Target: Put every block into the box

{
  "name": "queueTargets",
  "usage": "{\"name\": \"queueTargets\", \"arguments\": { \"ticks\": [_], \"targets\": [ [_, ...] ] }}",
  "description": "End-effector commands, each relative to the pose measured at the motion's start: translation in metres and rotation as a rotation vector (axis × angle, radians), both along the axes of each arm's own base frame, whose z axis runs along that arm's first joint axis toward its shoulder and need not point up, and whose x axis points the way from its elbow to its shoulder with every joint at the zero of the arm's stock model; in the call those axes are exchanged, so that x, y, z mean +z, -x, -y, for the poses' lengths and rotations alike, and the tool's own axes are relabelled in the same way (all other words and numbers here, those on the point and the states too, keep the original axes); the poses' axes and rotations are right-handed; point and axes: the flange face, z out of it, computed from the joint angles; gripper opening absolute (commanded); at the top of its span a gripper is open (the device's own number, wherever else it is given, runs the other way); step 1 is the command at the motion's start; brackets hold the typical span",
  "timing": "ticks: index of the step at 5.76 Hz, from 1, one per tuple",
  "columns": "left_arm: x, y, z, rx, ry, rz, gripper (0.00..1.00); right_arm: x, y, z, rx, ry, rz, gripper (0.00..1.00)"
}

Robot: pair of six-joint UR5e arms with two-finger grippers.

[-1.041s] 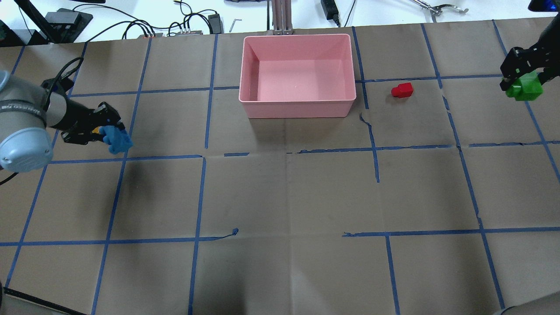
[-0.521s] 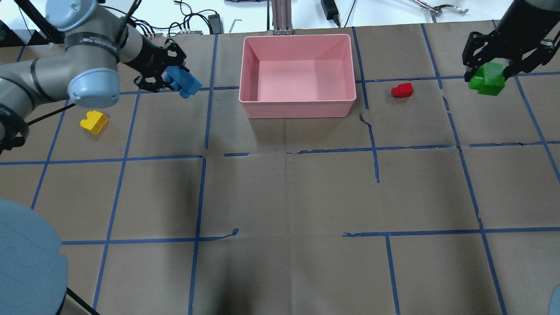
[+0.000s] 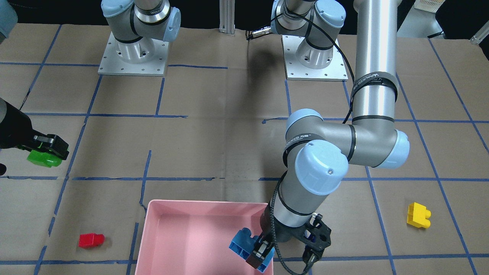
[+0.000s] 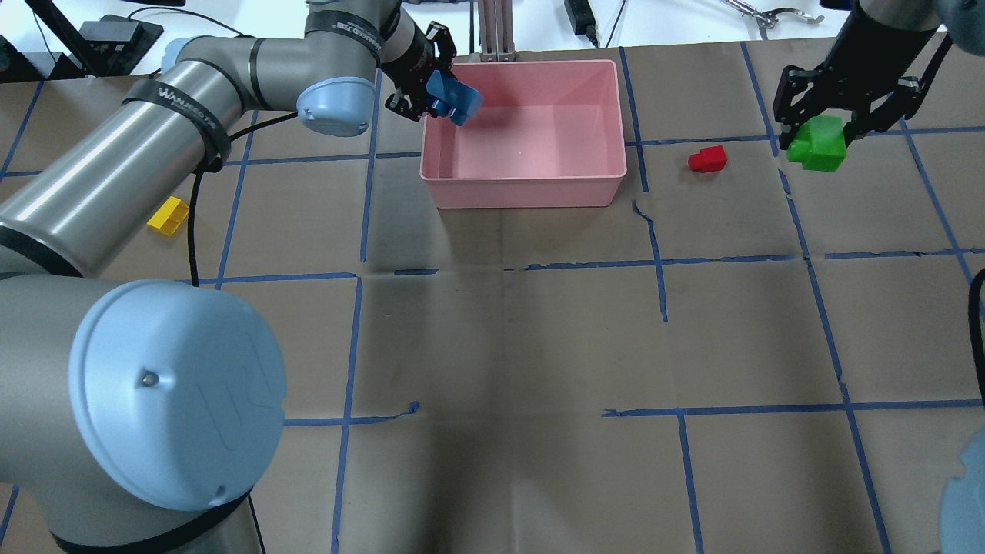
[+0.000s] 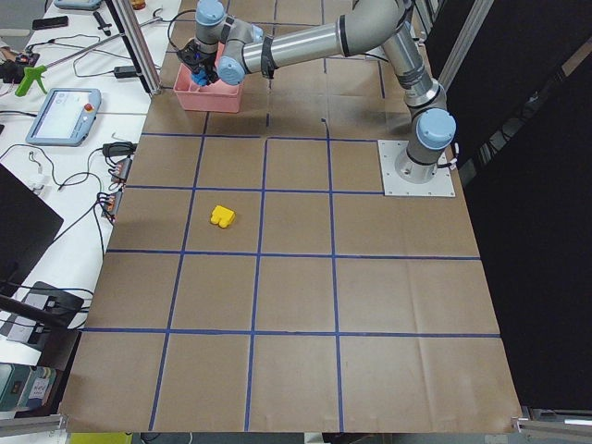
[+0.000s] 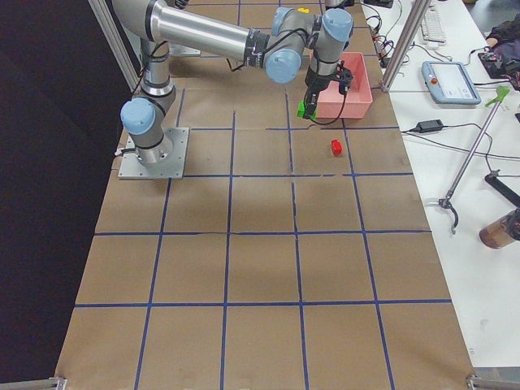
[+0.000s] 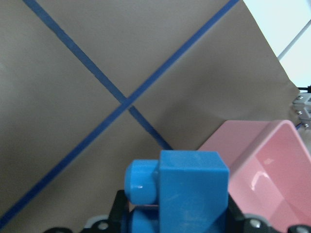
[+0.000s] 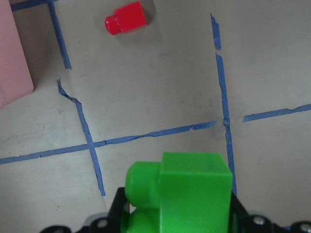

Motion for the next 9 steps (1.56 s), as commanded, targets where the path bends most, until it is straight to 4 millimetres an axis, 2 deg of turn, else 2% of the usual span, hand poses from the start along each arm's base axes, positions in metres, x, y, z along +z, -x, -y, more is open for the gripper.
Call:
{"name": "queueTargets", "arguments": {
  "ticks": [1, 2, 3, 4, 5, 6, 7, 8, 9],
  "targets": [
    [-0.024, 0.054, -0.003, 0.031, -0.035, -0.027, 0.48, -0.004, 0.0, 0.003, 0.026, 0.001, 0.002, 0.44],
    [-0.027, 0.059, -0.003, 0.024, -0.036, -0.027, 0.86, -0.009, 0.001, 0.007, 0.026, 0.005, -0.001, 0.44],
    [-0.03, 0.06, -0.007, 0.021, -0.043, -0.023, 0.89, -0.013, 0.002, 0.01, 0.026, 0.004, -0.001, 0.44],
    [-0.019, 0.054, -0.014, -0.016, -0.034, -0.011, 0.95, -0.012, 0.002, 0.01, 0.026, 0.01, -0.001, 0.44],
    [-0.014, -0.004, -0.011, -0.186, 0.018, 0.092, 0.95, -0.014, 0.002, 0.023, 0.025, 0.042, 0.002, 0.45],
    [-0.008, -0.094, -0.017, -0.327, 0.034, 0.195, 0.96, -0.021, -0.022, 0.05, 0.054, 0.055, -0.005, 0.45],
    [-0.001, -0.165, -0.035, -0.481, 0.05, 0.268, 0.98, -0.021, -0.057, 0.077, 0.064, 0.075, -0.01, 0.45],
    [-0.005, -0.233, -0.055, -0.648, 0.041, 0.356, 0.98, -0.026, -0.104, 0.103, 0.083, 0.098, -0.012, 0.45],
    [-0.016, -0.299, -0.078, -0.857, -0.032, 0.503, 0.98, -0.041, -0.18, 0.127, 0.117, 0.115, -0.016, 0.45]
  ]
}}
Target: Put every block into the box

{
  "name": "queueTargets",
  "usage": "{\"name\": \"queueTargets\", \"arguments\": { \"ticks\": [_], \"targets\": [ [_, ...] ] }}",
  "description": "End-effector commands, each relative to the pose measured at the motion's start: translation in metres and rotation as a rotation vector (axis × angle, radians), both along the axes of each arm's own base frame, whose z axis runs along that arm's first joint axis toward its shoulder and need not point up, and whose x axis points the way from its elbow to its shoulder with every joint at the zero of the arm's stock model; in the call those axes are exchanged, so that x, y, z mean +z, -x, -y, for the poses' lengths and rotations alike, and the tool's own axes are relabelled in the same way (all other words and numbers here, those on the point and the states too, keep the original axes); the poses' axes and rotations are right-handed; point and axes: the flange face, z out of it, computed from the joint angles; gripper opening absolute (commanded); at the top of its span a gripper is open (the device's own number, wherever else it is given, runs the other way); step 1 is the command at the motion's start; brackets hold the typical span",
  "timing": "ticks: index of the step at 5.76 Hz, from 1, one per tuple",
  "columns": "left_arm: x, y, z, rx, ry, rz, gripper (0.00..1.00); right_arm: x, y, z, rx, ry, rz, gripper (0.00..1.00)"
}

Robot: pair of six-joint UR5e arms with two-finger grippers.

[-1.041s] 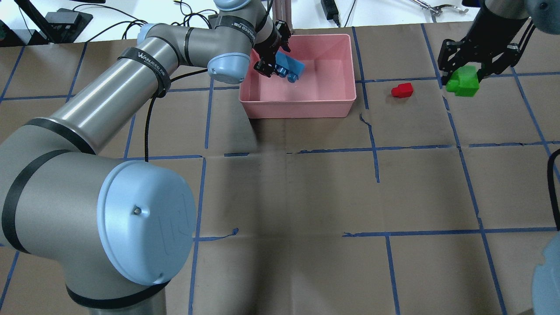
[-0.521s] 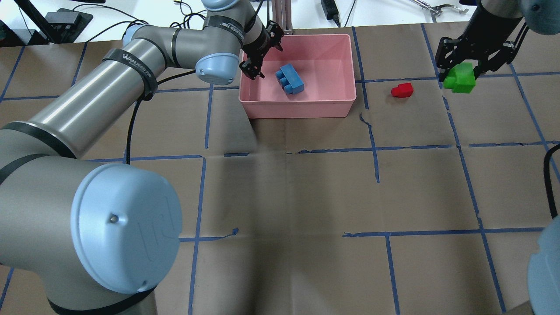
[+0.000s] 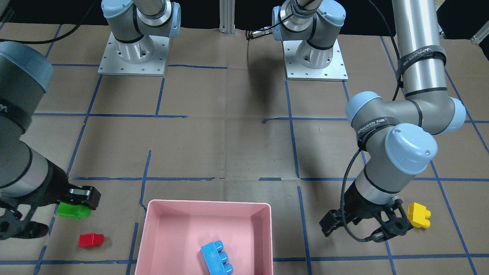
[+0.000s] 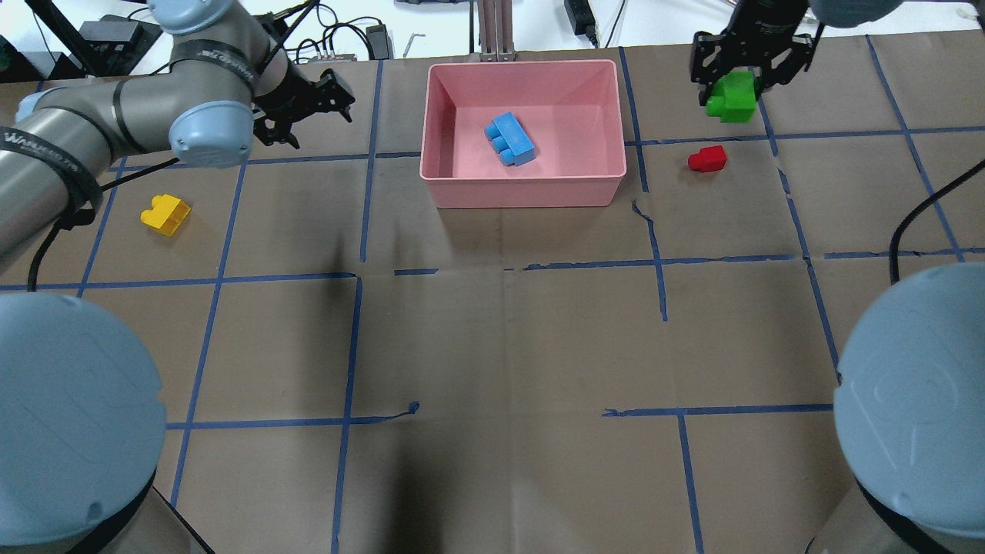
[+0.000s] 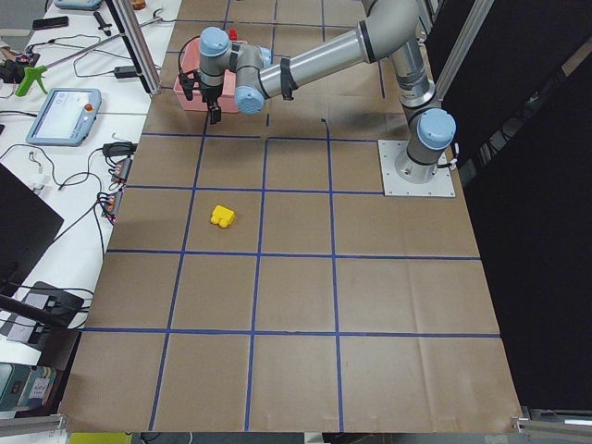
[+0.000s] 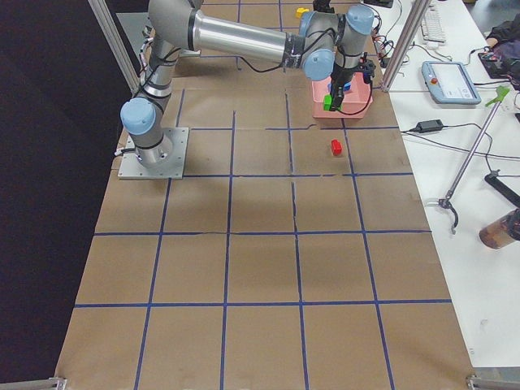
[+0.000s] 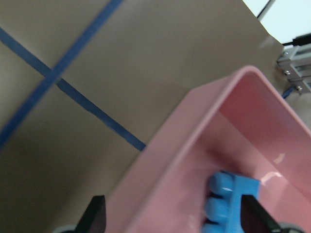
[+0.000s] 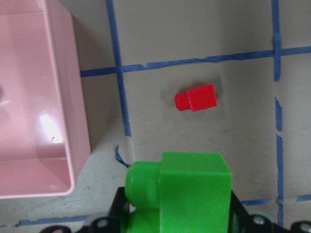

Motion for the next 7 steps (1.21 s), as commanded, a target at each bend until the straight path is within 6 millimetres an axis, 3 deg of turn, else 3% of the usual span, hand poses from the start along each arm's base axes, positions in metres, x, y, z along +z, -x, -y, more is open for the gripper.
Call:
{"name": "queueTargets", "arguments": {
  "ticks": [1, 2, 3, 4, 5, 7],
  "targets": [
    [-0.022, -0.108, -0.045, -0.321, -0.096, 0.172, 0.98, -0.036, -0.121, 0.038, 0.04, 0.018, 0.004, 0.45],
    [-0.038, -0.168, -0.056, -0.485, -0.118, 0.194, 0.98, -0.066, -0.154, 0.038, 0.05, -0.015, 0.002, 0.46],
    [-0.053, -0.213, -0.063, -0.565, -0.134, 0.196, 0.98, -0.085, -0.177, 0.034, 0.069, -0.04, -0.002, 0.46],
    [-0.079, -0.234, -0.05, -0.674, -0.115, 0.232, 0.98, -0.104, -0.185, 0.036, 0.076, -0.046, -0.002, 0.6],
    [-0.096, -0.236, -0.042, -0.69, -0.068, 0.233, 0.98, -0.098, -0.185, 0.041, 0.074, 0.005, 0.006, 0.99],
    [-0.097, -0.236, -0.043, -0.745, -0.068, 0.24, 0.98, -0.081, -0.182, 0.04, 0.07, 0.028, 0.007, 1.0]
  ]
}}
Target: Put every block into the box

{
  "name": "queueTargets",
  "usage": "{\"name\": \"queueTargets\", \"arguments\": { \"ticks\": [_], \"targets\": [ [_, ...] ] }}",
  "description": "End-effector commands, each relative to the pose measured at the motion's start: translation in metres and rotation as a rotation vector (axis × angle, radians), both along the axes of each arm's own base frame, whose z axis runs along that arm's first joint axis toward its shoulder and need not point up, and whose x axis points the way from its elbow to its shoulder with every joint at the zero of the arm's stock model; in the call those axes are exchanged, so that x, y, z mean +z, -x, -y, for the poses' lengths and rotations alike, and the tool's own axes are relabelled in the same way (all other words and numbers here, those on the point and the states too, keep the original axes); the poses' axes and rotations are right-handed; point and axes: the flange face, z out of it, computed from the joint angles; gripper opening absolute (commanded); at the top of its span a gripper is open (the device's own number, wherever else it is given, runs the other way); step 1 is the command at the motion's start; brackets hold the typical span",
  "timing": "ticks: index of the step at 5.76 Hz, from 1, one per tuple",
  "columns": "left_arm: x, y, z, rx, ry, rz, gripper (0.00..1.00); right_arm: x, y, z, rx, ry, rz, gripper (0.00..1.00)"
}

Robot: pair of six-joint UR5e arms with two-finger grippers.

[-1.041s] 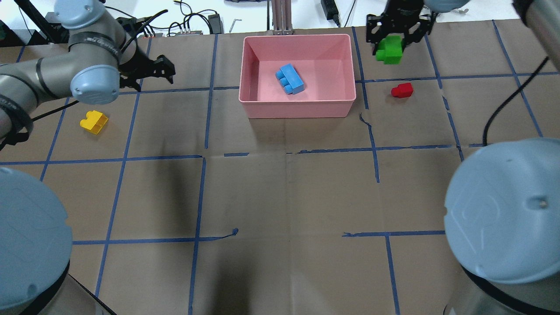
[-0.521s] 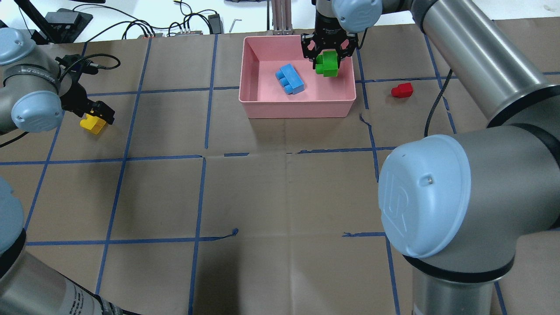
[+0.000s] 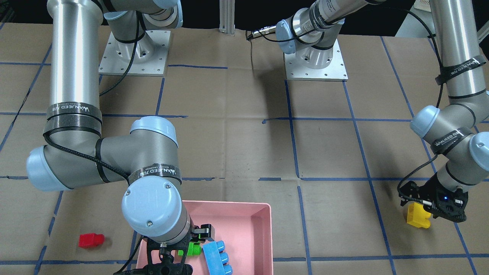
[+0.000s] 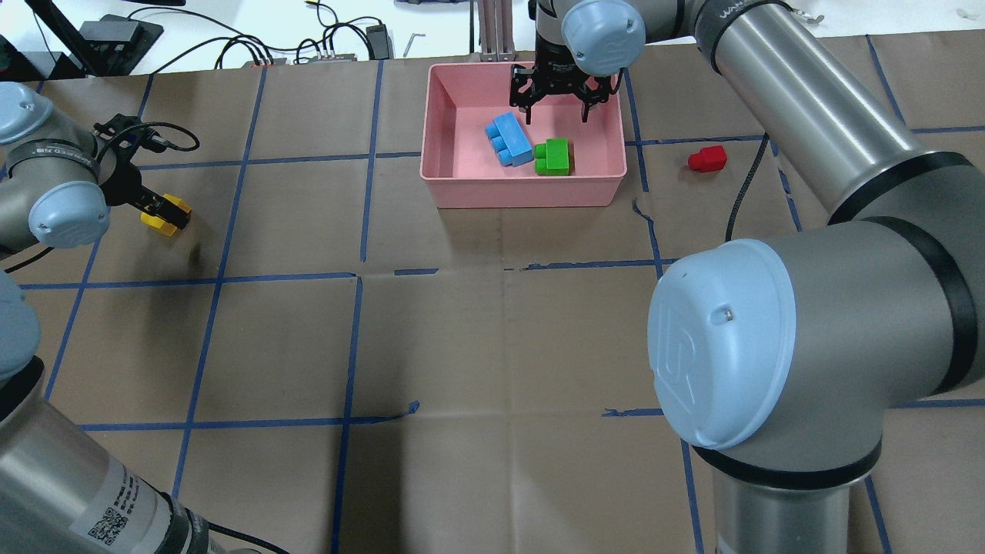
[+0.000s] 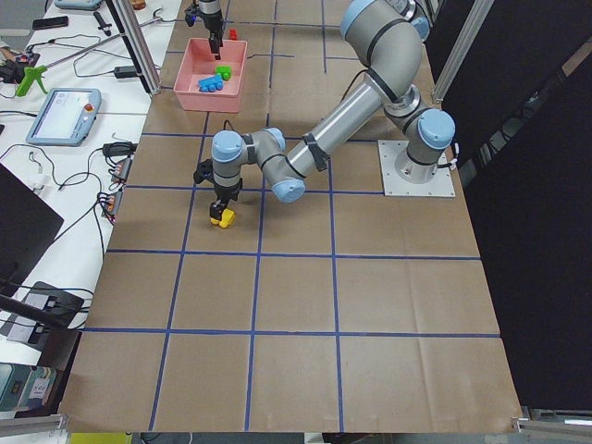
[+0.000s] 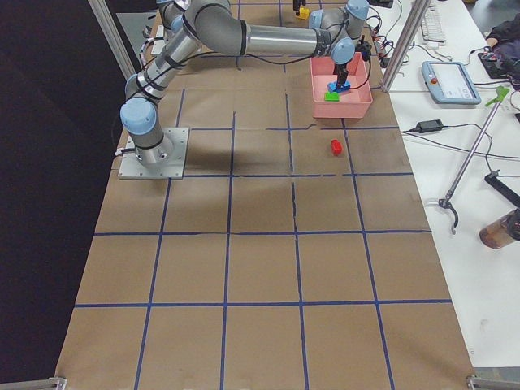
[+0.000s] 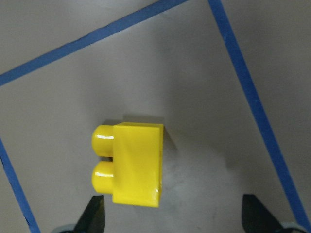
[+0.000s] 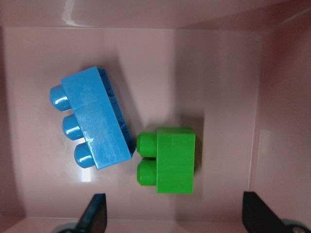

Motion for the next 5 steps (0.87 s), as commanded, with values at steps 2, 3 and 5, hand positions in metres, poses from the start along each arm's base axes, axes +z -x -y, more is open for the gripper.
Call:
{"name": "queueTargets", "arguments": {
  "ticks": [2, 3, 5],
  "targets": [
    [-0.006, -0.006, 0.006, -0.046, 0.001, 0.007, 0.98, 0.061, 0.032, -0.015, -0.03, 0.005, -0.025, 1.0],
    [-0.01, -0.009, 0.012, -0.049, 0.0, 0.005, 0.98, 0.088, 0.093, -0.015, -0.092, -0.021, -0.06, 1.0],
    [-0.018, -0.012, 0.019, -0.051, 0.007, -0.012, 0.98, 0.101, 0.214, -0.004, -0.083, -0.044, -0.053, 1.0]
  ]
}}
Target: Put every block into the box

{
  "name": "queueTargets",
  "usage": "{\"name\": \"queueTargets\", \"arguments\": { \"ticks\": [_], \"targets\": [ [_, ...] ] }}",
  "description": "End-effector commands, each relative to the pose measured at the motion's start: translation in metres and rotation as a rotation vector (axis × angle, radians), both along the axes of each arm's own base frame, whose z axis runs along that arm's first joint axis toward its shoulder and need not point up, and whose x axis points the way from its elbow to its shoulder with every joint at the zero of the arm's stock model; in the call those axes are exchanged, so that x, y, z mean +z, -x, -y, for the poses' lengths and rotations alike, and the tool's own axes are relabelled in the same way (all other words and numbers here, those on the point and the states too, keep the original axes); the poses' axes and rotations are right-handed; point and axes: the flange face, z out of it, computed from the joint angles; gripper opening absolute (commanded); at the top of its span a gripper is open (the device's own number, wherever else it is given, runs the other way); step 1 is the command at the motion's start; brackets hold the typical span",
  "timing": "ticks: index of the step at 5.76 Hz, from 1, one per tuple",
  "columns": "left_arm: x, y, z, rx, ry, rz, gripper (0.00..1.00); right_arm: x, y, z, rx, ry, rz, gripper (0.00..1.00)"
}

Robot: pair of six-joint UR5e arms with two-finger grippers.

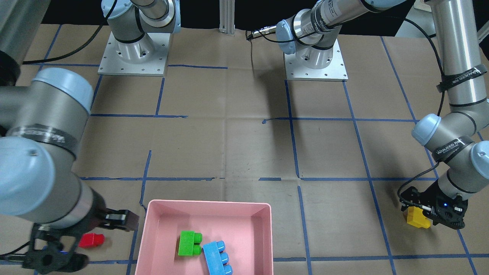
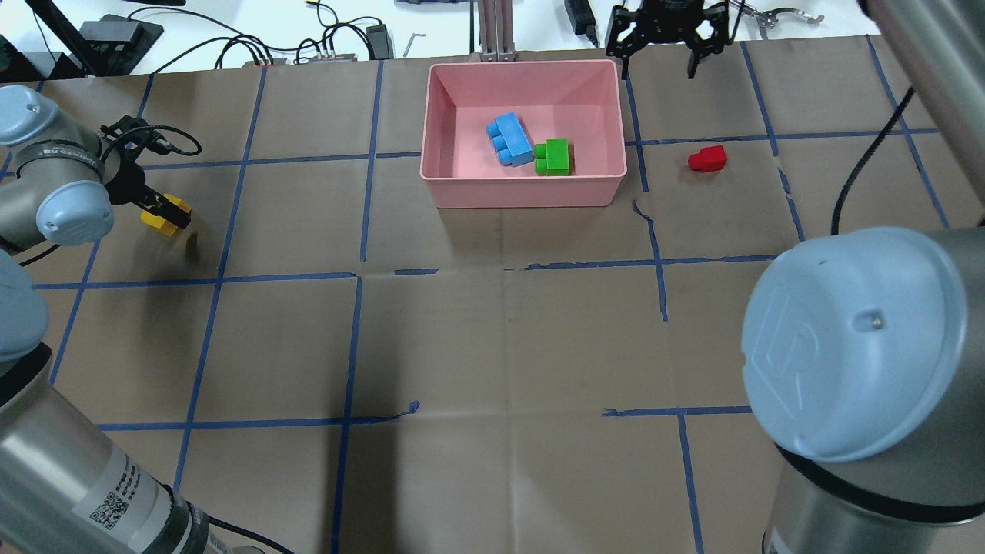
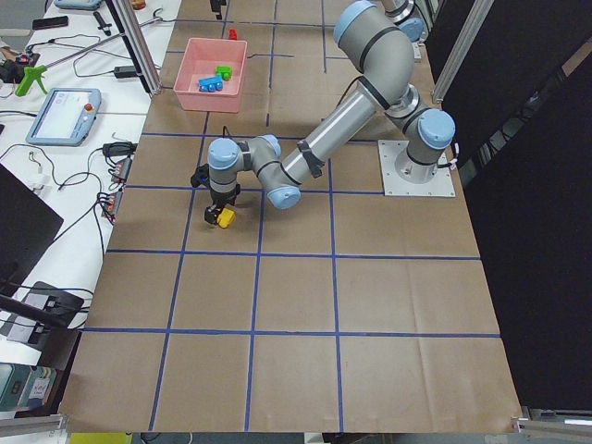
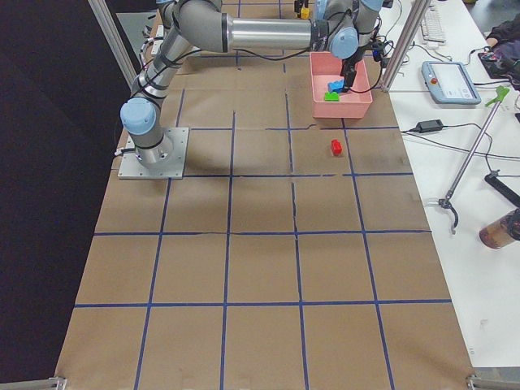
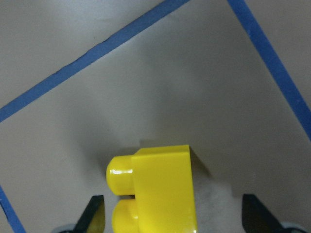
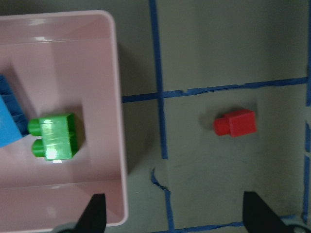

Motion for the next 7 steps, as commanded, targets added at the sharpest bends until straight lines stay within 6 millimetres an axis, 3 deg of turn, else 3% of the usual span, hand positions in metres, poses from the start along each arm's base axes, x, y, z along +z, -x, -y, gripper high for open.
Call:
{"name": "queueTargets", "arguments": {
  "ticks": [1, 2, 4, 5, 7],
  "targets": [
    [-0.004, -0.003, 0.003, 0.0, -0.002, 0.001, 0.98, -0.007, 0.07, 0.007, -0.013, -0.012, 0.006, 0.99],
    [-0.008, -0.002, 0.0, 0.001, -0.014, -0.001, 0.98, -0.028, 0.076, 0.005, 0.03, -0.027, 0.004, 0.99],
    [-0.011, -0.001, -0.001, 0.001, -0.02, -0.002, 0.96, -0.089, 0.112, -0.002, 0.105, -0.033, 0.018, 0.99],
    [-0.011, -0.002, 0.0, 0.002, -0.021, 0.0, 0.79, -0.111, 0.111, -0.006, 0.122, 0.013, 0.009, 0.99],
    [-0.007, -0.003, 0.001, 0.017, -0.018, 0.0, 0.38, -0.128, 0.112, -0.004, 0.134, 0.013, 0.011, 0.99]
  ]
}}
